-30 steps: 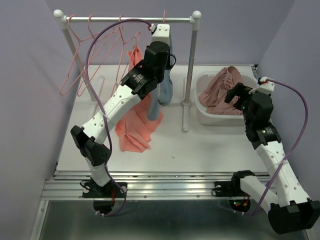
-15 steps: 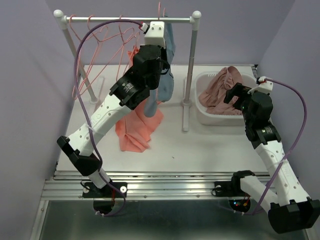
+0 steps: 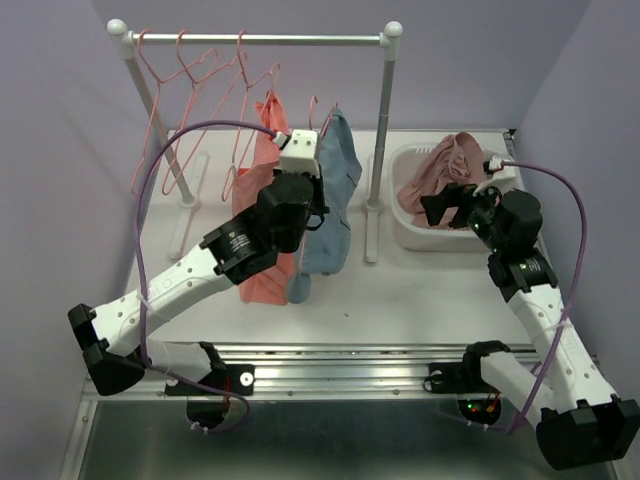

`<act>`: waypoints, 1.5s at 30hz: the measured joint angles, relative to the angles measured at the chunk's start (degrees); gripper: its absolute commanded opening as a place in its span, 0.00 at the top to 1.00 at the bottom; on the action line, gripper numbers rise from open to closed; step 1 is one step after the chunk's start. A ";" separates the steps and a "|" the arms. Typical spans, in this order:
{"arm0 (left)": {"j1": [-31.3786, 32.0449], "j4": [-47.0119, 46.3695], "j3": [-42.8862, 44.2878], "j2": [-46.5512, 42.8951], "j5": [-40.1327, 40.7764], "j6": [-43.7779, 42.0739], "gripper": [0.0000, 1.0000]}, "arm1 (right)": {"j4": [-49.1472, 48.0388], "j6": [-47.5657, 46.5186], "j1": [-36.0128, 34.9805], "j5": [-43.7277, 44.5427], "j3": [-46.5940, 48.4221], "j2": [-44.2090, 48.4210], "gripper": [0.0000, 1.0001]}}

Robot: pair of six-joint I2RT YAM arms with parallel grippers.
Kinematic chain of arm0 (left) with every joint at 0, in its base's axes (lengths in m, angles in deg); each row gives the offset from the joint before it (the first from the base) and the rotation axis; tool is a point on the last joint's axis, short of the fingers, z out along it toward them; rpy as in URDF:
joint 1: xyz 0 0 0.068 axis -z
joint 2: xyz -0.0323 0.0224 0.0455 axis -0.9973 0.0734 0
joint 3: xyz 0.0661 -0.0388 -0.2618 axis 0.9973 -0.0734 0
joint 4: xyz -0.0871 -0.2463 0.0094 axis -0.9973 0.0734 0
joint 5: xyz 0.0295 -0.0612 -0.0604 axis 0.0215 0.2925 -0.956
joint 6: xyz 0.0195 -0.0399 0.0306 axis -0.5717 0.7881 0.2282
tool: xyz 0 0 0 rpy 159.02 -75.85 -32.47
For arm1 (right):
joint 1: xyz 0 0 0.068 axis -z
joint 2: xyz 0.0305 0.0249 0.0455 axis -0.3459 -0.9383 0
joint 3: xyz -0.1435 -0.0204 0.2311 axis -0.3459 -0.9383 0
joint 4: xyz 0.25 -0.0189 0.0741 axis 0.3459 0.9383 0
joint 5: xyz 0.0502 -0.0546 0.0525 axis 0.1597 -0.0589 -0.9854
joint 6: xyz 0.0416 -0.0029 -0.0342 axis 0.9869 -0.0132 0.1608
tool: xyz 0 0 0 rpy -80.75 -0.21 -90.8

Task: Remove the skirt from the hanger

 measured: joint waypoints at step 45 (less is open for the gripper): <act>-0.52 2.91 -14.29 -10.49 -3.89 23.98 1.00 | -27.74 -24.00 -59.87 21.29 -10.29 -20.11 0.09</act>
